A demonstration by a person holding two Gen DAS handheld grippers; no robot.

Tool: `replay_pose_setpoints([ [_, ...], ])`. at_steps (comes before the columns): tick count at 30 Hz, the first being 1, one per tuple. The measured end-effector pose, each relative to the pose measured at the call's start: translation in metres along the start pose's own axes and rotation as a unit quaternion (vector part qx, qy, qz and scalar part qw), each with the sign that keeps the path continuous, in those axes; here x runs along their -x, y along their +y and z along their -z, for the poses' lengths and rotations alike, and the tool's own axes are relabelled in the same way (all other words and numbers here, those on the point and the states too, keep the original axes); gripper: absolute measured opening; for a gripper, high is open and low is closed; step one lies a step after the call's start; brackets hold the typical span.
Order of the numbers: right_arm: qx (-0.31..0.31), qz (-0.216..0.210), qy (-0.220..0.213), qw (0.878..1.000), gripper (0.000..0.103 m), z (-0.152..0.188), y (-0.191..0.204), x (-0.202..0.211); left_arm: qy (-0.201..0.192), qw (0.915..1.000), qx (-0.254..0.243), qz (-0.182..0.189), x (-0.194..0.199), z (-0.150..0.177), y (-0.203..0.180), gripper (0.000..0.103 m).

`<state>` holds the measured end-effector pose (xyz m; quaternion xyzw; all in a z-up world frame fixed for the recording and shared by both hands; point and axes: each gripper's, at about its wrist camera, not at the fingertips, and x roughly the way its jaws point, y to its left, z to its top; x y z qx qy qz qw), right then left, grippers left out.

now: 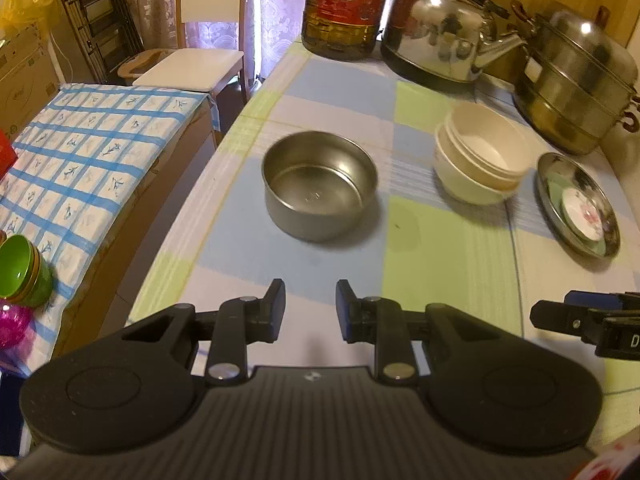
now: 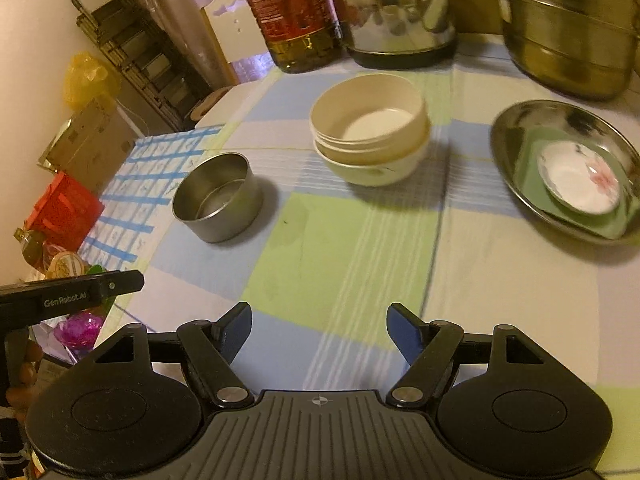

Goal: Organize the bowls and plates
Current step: 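Move both grippers forward to the rim of the steel tin cup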

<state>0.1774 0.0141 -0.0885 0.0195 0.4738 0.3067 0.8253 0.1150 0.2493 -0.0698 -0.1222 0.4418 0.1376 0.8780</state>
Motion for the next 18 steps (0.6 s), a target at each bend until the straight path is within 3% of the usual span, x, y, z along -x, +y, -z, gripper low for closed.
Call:
replay_pose_setpoints([
  [18, 0.026, -0.014, -0.021, 0.999, 0.070, -0.065, 0.047, -0.086, 0.002, 0.9999, -0.004, 0.011, -0.071, -0.061, 0.029, 0.024],
])
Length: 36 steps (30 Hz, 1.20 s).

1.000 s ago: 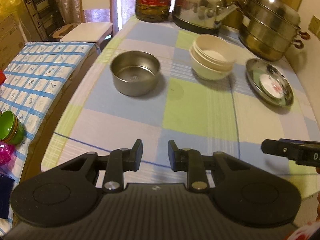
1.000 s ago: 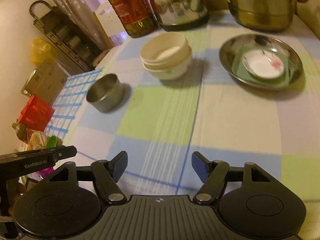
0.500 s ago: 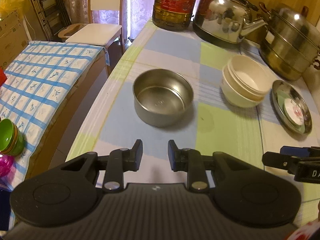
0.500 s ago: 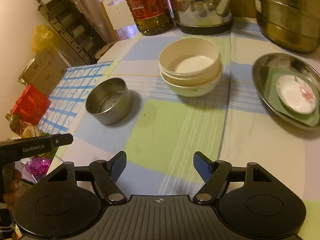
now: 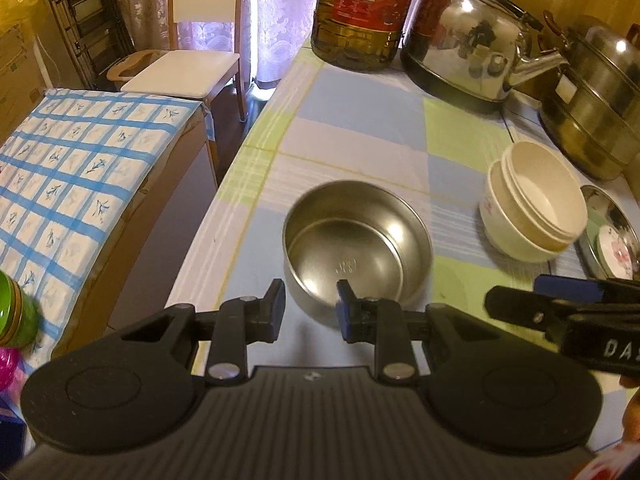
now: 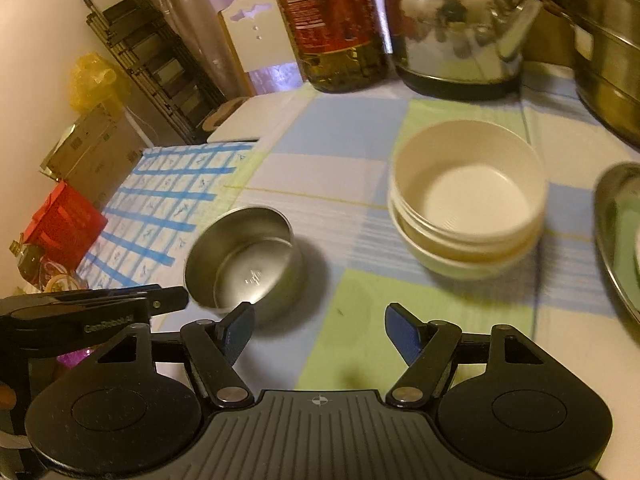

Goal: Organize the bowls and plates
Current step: 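Move both grippers forward to the rim of the steel tin cup, then close both grippers on the rim of the steel cup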

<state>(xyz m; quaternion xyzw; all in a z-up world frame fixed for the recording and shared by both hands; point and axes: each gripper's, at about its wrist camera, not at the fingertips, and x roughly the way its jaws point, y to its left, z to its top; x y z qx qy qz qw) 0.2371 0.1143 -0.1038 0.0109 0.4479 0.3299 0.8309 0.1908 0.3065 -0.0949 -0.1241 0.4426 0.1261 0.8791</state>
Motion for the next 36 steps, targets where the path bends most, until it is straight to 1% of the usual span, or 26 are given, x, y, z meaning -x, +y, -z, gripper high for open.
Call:
replay_pose_setpoints([
  [5, 0.008, -0.004, 0.005, 1.000, 0.064, -0.007, 0.010, -0.021, 0.006, 1.0000, -0.001, 0.000, -0.014, -0.009, 0.005, 0.024],
  [9, 0.010, 0.001, 0.009, 1.000, 0.061, -0.010, 0.015, -0.034, 0.013, 0.9999, -0.005, 0.001, -0.023, -0.013, 0.008, 0.024],
  [14, 0.002, 0.002, 0.013, 1.000, 0.052, -0.012, 0.015, -0.046, 0.018, 0.9998, -0.006, 0.002, -0.029, -0.017, 0.012, 0.024],
  [18, -0.003, 0.006, 0.014, 1.000, 0.047, -0.015, 0.015, -0.055, 0.021, 0.9998, -0.008, 0.002, -0.035, -0.020, 0.015, 0.024],
  [25, -0.009, 0.013, 0.015, 1.000, 0.036, -0.016, 0.017, -0.069, 0.025, 0.9996, -0.014, 0.006, -0.045, -0.024, 0.018, 0.023],
  [27, -0.012, 0.014, 0.016, 1.000, 0.032, -0.016, 0.016, -0.071, 0.026, 0.9995, -0.015, 0.009, -0.047, -0.024, 0.018, 0.022],
  [33, -0.015, 0.015, 0.010, 1.000, 0.021, -0.016, 0.017, -0.075, 0.031, 0.9993, -0.014, 0.017, -0.052, -0.024, 0.021, 0.012],
  [36, -0.013, 0.013, 0.007, 1.000, 0.014, -0.016, 0.019, -0.076, 0.031, 0.9991, -0.012, 0.025, -0.052, -0.023, 0.023, 0.009],
])
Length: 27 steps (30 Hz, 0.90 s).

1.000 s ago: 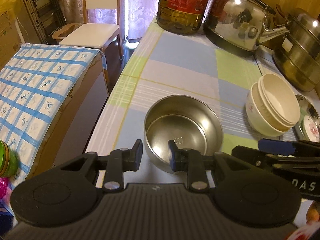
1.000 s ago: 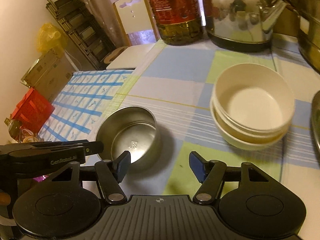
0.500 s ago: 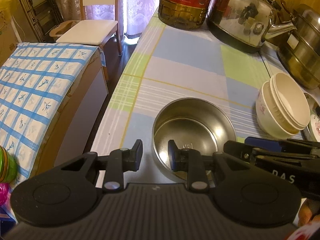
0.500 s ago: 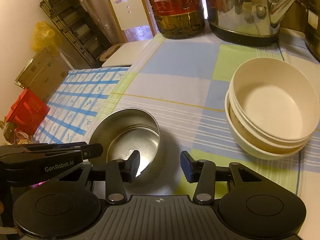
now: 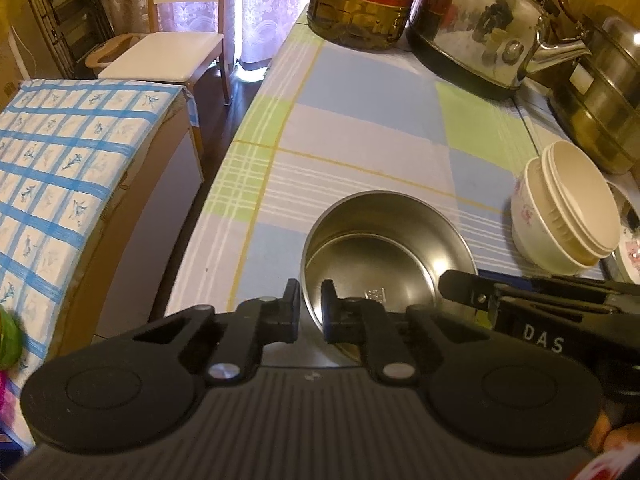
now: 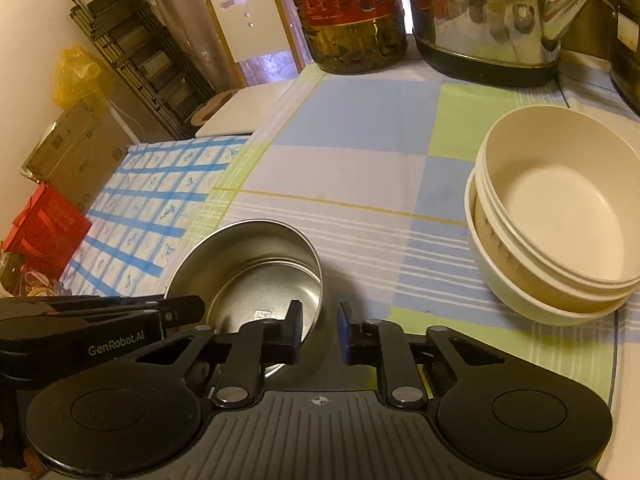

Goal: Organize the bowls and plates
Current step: 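Close both grippers on the rim of the steel cup, then carry the steel cup and lower it into the stacked bowls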

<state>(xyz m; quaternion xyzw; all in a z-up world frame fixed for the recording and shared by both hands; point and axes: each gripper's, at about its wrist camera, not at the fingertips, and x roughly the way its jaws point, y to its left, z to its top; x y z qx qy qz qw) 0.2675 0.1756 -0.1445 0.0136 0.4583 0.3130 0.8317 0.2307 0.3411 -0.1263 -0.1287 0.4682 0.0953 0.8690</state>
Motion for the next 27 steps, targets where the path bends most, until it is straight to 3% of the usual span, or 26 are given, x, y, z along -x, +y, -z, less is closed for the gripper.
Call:
replay_pose_setpoints([
  [13, 0.019, -0.014, -0.017, 1.000, 0.011, 0.005, -0.001, 0.034, -0.019, 0.9998, 0.000, -0.010, 0.033, 0.013, -0.019, 0.008],
  [27, 0.008, -0.016, -0.031, 0.999, 0.011, 0.006, -0.041, 0.116, -0.058, 0.9981, -0.010, 0.020, 0.087, 0.015, -0.092, 0.007],
])
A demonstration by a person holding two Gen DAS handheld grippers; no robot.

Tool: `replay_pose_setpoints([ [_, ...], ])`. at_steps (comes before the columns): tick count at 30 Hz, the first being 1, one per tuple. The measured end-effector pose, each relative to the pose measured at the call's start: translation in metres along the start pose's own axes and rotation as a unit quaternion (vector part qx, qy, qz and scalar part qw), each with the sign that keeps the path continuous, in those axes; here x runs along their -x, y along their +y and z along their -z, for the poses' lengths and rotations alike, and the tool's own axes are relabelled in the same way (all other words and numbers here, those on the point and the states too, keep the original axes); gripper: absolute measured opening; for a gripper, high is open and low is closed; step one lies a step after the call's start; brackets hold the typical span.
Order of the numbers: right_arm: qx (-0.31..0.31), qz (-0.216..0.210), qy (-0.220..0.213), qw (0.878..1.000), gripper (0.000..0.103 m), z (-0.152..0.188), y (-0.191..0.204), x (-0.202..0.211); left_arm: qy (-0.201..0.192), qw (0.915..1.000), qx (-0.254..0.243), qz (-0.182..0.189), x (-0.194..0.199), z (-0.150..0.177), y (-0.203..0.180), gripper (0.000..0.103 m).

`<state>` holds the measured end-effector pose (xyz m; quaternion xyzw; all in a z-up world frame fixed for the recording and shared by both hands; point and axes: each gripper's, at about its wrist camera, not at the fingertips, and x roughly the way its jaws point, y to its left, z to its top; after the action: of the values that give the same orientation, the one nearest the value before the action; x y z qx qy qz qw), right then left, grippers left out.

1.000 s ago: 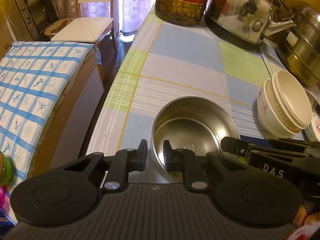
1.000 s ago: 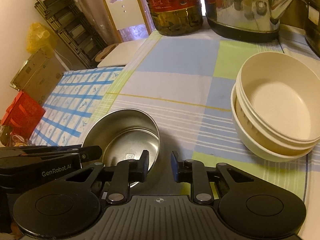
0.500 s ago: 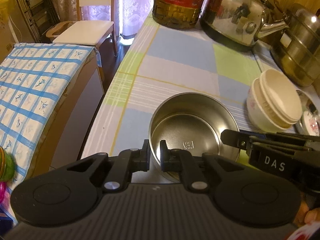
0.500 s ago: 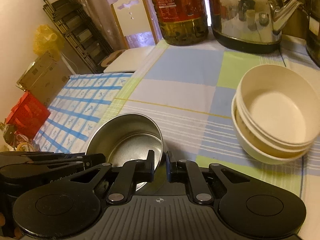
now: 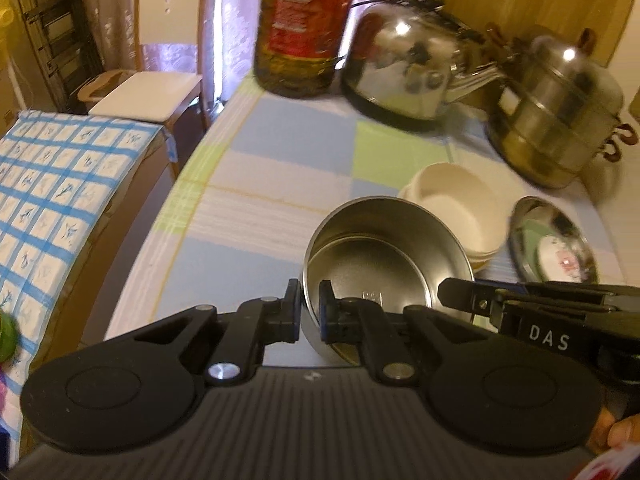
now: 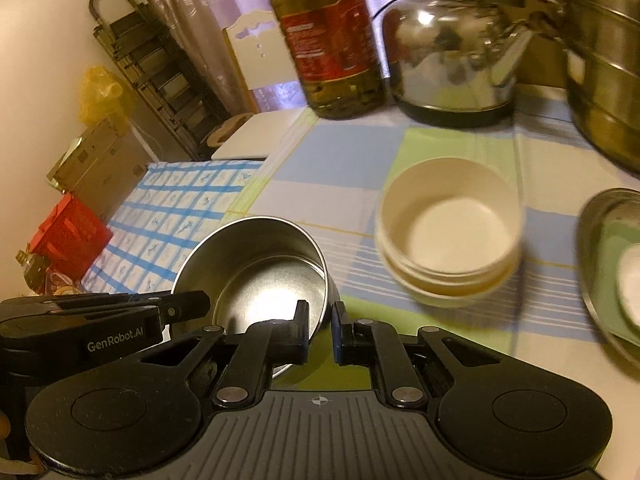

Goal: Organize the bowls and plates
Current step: 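Carry the steel cup and lower it into the stacked bowls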

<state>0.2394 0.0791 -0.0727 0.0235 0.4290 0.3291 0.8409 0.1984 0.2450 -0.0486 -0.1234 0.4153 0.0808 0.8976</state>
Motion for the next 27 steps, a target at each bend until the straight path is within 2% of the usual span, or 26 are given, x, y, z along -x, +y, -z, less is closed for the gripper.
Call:
replay_pose_setpoints([
  [6, -0.005, 0.017, -0.016, 1.000, 0.011, -0.017, -0.021, 0.025, -0.007, 0.9997, -0.009, 0.020, -0.003, -0.016, -0.032, 0.008],
  [14, -0.017, 0.034, -0.038, 0.999, 0.011, -0.055, -0.054, 0.040, -0.013, 0.9987, -0.014, 0.048, -0.020, -0.045, -0.063, 0.008],
  [27, -0.052, 0.046, -0.041, 0.997, 0.011, -0.077, -0.097, 0.027, -0.013, 0.9982, -0.025, 0.053, -0.057, -0.076, -0.088, 0.008],
])
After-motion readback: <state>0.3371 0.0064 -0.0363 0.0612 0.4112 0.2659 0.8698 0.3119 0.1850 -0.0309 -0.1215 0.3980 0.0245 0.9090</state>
